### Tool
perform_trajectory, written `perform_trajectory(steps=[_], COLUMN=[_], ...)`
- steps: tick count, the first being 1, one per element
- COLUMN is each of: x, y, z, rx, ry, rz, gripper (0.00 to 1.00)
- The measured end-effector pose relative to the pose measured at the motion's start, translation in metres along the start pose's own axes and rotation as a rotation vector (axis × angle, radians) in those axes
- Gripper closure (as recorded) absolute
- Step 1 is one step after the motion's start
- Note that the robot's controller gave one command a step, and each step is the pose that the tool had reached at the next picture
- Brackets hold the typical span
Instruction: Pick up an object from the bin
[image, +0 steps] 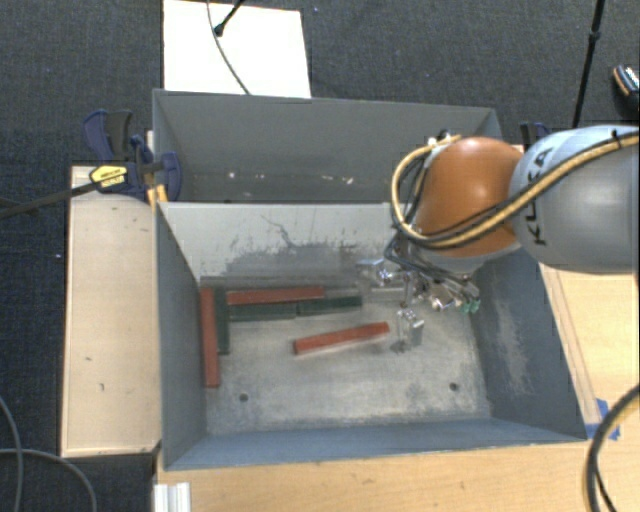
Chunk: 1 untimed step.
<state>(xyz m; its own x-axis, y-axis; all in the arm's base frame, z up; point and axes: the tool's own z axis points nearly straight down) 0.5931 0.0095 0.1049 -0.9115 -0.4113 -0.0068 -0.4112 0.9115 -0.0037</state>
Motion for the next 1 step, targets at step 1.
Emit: perform_trajectory(steps=[1], x=[0.0134], y=[0.0067], z=[0.0343], rx=[-0.004], ry=[0.005], rz=[0.144], gripper=[0.00])
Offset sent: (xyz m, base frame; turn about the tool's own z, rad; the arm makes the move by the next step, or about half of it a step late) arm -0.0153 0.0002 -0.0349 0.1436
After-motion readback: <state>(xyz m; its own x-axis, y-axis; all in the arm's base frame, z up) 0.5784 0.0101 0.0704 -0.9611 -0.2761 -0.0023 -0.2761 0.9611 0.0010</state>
